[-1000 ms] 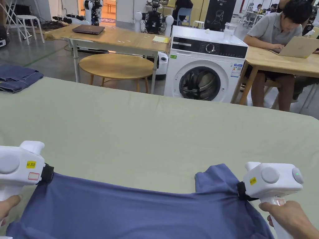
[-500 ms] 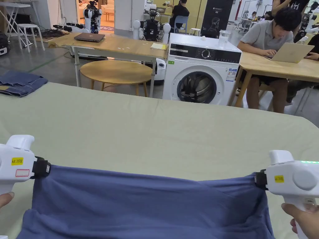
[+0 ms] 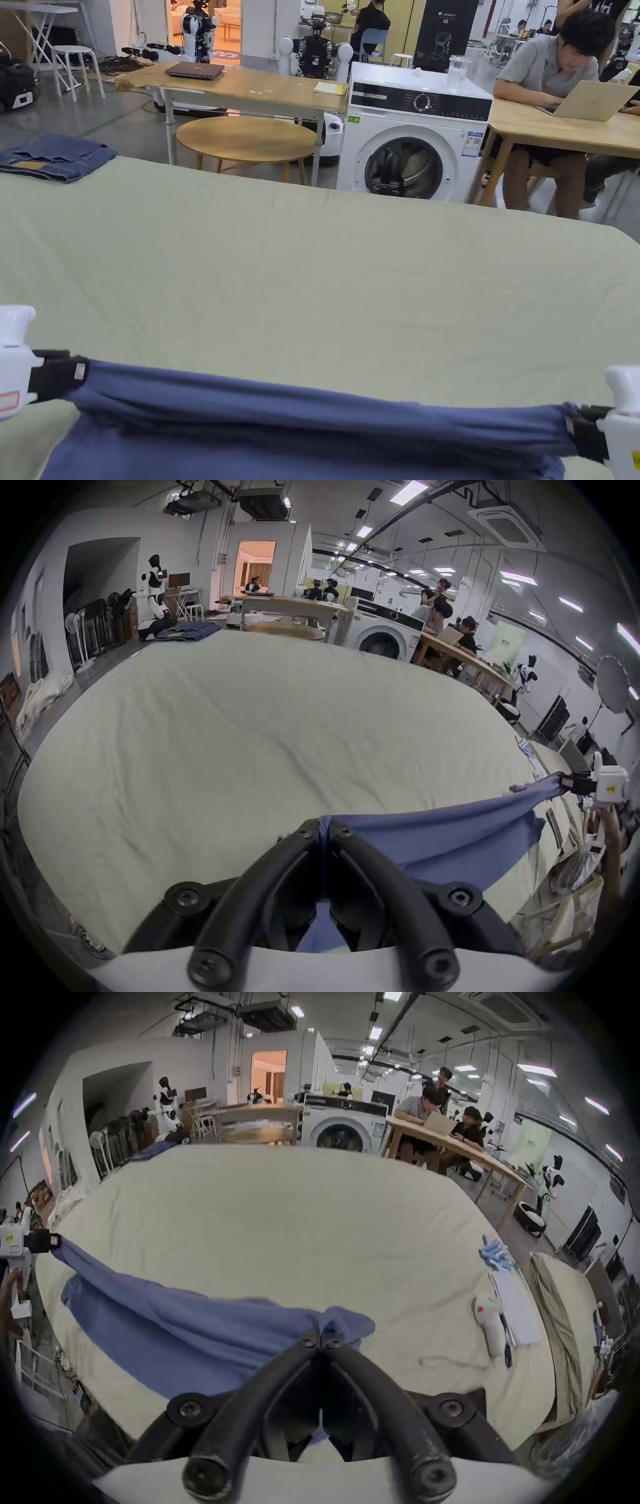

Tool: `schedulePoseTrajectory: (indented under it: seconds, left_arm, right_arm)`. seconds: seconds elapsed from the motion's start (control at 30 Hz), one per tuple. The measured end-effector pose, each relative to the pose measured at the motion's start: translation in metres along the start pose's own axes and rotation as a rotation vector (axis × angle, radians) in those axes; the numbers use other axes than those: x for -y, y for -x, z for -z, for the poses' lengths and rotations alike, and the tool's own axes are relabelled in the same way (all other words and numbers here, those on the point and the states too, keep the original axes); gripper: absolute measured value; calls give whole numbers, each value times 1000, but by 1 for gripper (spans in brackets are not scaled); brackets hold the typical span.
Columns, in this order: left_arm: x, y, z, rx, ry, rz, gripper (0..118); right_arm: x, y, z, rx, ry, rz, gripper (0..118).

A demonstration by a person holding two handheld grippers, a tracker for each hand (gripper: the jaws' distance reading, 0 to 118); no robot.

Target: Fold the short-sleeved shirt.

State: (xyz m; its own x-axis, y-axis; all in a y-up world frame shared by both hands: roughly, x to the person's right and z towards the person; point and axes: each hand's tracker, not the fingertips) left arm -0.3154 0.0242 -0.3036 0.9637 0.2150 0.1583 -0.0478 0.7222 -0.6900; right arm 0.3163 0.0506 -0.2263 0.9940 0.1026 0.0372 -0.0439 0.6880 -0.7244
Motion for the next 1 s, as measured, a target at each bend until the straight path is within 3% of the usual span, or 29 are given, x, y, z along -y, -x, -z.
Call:
schedulePoseTrajectory:
  seconds: [0.33, 0.6, 0.67, 0.73, 0.8, 0.87, 1.0]
  left_arm:
    - [70, 5, 20, -37, 161, 32, 0]
    - [83, -4, 42, -96, 191, 115, 0]
    - [79, -6, 38, -101, 189, 115, 7]
    - [73, -6, 33, -93, 186, 94, 38]
    - [66, -12, 24, -104, 141, 95, 52]
    - [55, -21, 14, -116, 52, 115, 55]
    - [39, -37, 8, -48, -77, 80, 56]
  right_arm:
    - [82, 4, 36, 17, 191, -11, 0]
    - [93, 10, 54, 25, 187, -9, 0]
    - [94, 14, 55, 42, 178, -32, 11]
    - [88, 17, 48, 111, 179, -89, 39]
    - [80, 13, 35, 103, 118, -43, 62]
    - [68, 10, 18, 114, 41, 29, 62]
    - [49, 21, 1, 142, -105, 52, 62]
